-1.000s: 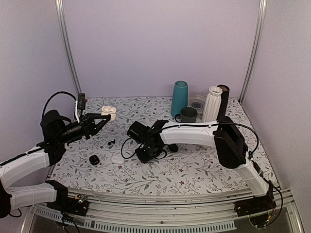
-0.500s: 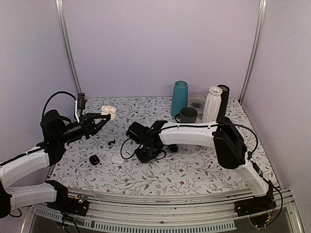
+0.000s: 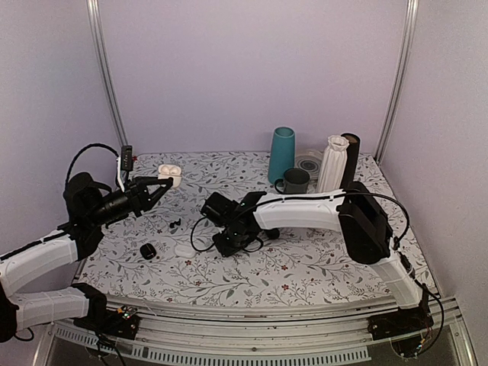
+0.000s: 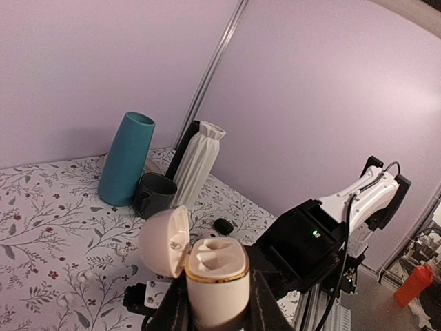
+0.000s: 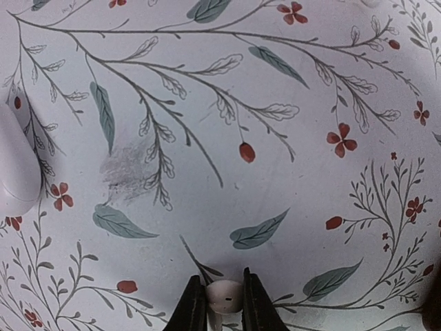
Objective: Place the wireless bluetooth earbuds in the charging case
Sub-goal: Pick up the left earbud from the center of the board, then place the left earbud in the left side groove of the charging case.
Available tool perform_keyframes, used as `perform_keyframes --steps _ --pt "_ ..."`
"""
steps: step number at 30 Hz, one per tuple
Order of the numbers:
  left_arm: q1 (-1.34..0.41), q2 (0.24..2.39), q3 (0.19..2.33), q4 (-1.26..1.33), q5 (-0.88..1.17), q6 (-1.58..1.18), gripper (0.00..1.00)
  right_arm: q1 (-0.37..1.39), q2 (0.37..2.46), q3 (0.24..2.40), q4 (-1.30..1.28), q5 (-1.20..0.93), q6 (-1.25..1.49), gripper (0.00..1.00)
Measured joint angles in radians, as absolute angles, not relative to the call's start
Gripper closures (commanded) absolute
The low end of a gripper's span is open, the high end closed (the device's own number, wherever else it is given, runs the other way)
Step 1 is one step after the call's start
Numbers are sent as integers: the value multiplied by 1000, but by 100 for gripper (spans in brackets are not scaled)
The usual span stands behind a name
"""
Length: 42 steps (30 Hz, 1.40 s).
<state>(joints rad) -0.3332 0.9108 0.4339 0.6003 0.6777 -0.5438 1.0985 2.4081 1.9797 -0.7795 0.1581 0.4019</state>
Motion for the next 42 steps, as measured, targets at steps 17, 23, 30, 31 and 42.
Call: perform_keyframes --steps 17,23,30,31,42 --pt "-357 990 397 635 614 -552 100 1045 2140 1567 -463 117 462 88" --pt "-474 1018 385 667 497 -514 100 1031 2000 1489 -339 130 484 88" --pt "-632 1022 346 762 294 -432 100 1027 1856 1436 -197 178 513 88" --pt "-652 1022 336 781 254 -418 100 1027 1839 1431 -181 185 516 88" --pt "-806 1111 315 925 -6 -301 100 1031 1714 1415 1 213 543 88"
